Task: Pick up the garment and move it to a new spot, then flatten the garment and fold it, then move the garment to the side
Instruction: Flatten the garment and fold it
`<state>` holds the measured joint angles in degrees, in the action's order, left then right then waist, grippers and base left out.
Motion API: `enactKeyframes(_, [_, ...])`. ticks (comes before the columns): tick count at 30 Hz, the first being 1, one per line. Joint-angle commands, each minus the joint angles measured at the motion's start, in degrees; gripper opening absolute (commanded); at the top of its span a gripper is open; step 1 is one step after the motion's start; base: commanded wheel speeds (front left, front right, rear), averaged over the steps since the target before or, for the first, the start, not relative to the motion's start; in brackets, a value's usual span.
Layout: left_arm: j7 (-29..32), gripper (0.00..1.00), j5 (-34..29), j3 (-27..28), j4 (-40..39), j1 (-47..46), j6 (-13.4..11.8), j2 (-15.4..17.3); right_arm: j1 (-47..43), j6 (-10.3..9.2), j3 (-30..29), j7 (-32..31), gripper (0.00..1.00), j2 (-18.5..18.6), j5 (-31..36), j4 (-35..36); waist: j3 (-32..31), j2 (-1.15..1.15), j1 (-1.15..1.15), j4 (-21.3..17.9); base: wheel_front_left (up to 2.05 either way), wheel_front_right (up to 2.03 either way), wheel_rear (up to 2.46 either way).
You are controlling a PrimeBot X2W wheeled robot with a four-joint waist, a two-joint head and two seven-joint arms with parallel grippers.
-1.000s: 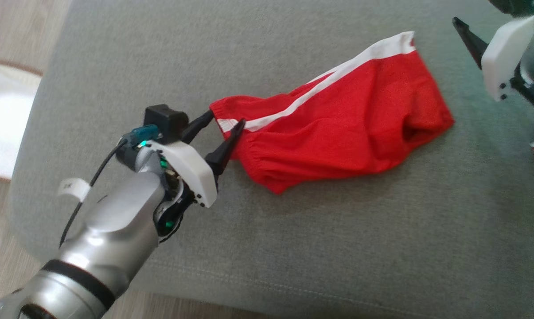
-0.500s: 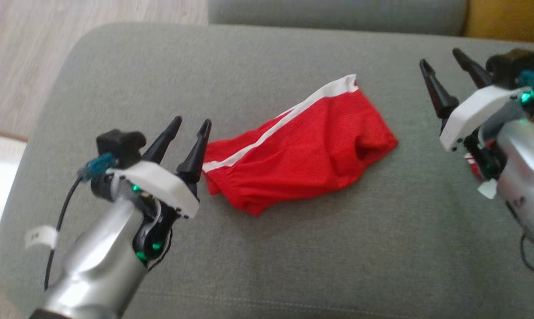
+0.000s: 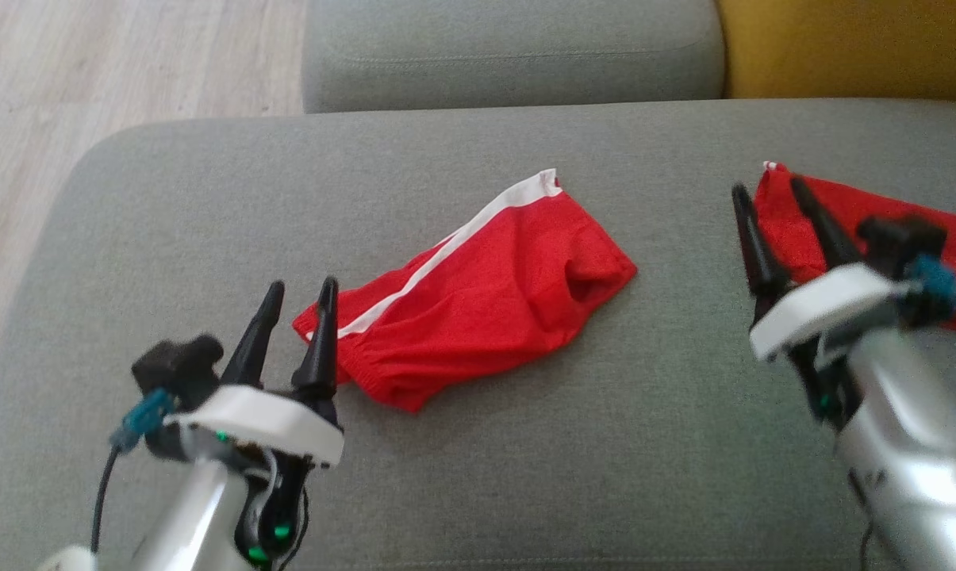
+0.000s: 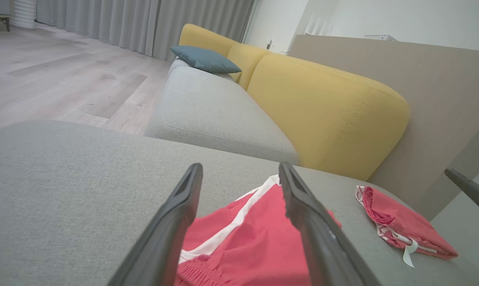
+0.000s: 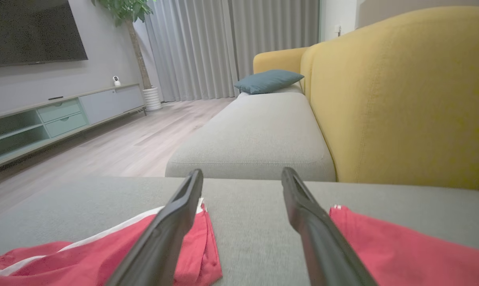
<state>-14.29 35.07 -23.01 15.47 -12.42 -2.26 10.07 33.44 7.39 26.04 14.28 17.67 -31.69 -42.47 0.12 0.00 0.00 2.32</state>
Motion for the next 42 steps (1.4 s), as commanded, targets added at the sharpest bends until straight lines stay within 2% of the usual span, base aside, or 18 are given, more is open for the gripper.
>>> enactKeyframes(1, [-0.7, 1.00, -1.8, 3.8, -2.5, -0.9, 0.5, 0.1, -2.2, 0.10, -2.5, 0.7, 1.00, -1.7, 2.5, 3.5, -0.4, 0.00, 0.00, -0.5, 0.00, 0.00, 0.00])
enactKeyframes(6, [-0.7, 1.00, -7.1, 8.6, -3.4, 4.5, 2.4, -2.8, -12.3, 0.10, -11.5, 0.7, 1.00, -6.9, 13.7, 11.3, -0.6, 0.00, 0.00, -1.3, 0.00, 0.00, 0.00])
enactKeyframes(11, [-0.7, 1.00, -11.4, 11.8, -3.3, 7.6, 5.1, -4.7, -19.3, 0.10, -17.9, 0.5, 1.00, -12.1, 20.9, 16.7, -0.7, 0.00, 0.00, -1.6, 0.00, 0.00, 0.00])
enactKeyframes(16, [-0.7, 1.00, -13.3, 14.0, -2.8, 8.1, 6.9, -6.0, -22.5, 0.10, -20.5, -1.8, 1.00, -14.1, 23.6, 21.3, -0.3, 0.00, 0.00, -1.6, 0.00, 0.00, 0.00])
enactKeyframes(20, [-0.7, 1.00, -14.3, 14.3, -2.4, 7.0, 7.9, -6.6, -23.4, 0.10, -21.3, -4.4, 1.00, -14.6, 23.2, 23.5, 0.9, 0.00, 0.00, -0.7, 0.00, 0.00, 0.00])
enactKeyframes(25, [-0.7, 1.00, -14.8, 14.0, -1.7, 6.2, 8.6, -6.9, -22.9, 0.10, -21.4, -7.3, 1.00, -14.7, 19.1, 24.0, 2.8, 0.00, 0.00, 0.6, 0.00, 0.00, 0.00])
enactKeyframes(31, [-0.7, 1.00, -15.1, 13.0, -0.5, 4.7, 9.2, -7.1, -19.6, 0.10, -21.4, -12.6, 1.00, -14.8, 3.2, 20.7, 6.0, 0.00, 0.00, 3.8, 0.00, 0.00, 0.00])
enactKeyframes(35, [-0.7, 1.00, -15.4, 11.5, 0.9, 3.3, 9.5, -7.2, -15.3, 0.10, -21.7, -15.4, 1.00, -14.8, -7.3, 14.8, 8.1, 0.00, 0.00, 7.1, 0.00, 0.00, 0.00])
enactKeyframes(36, [-0.7, 1.00, -15.4, 11.5, 0.9, 3.3, 9.5, -7.2, -15.3, 0.10, -21.7, -15.4, 1.00, -14.8, -7.3, 14.8, 8.1, 0.00, 0.00, 7.1, 0.00, 0.00, 0.00])
enactKeyframes(38, [-0.7, 1.00, -15.0, 11.2, 1.2, 2.4, 9.5, -7.2, -12.5, 0.10, -22.1, -16.6, 1.00, -14.8, -11.7, 10.3, 8.7, 0.00, 0.00, 8.9, 0.00, 0.00, 0.00])
enactKeyframes(42, [-0.7, 1.00, -16.2, 10.9, 1.7, 1.9, 9.6, -7.2, -8.9, 0.10, -22.3, -17.0, 1.00, -14.8, -14.8, 4.2, 9.2, 0.00, 0.00, 10.6, 0.00, 0.00, 0.00])
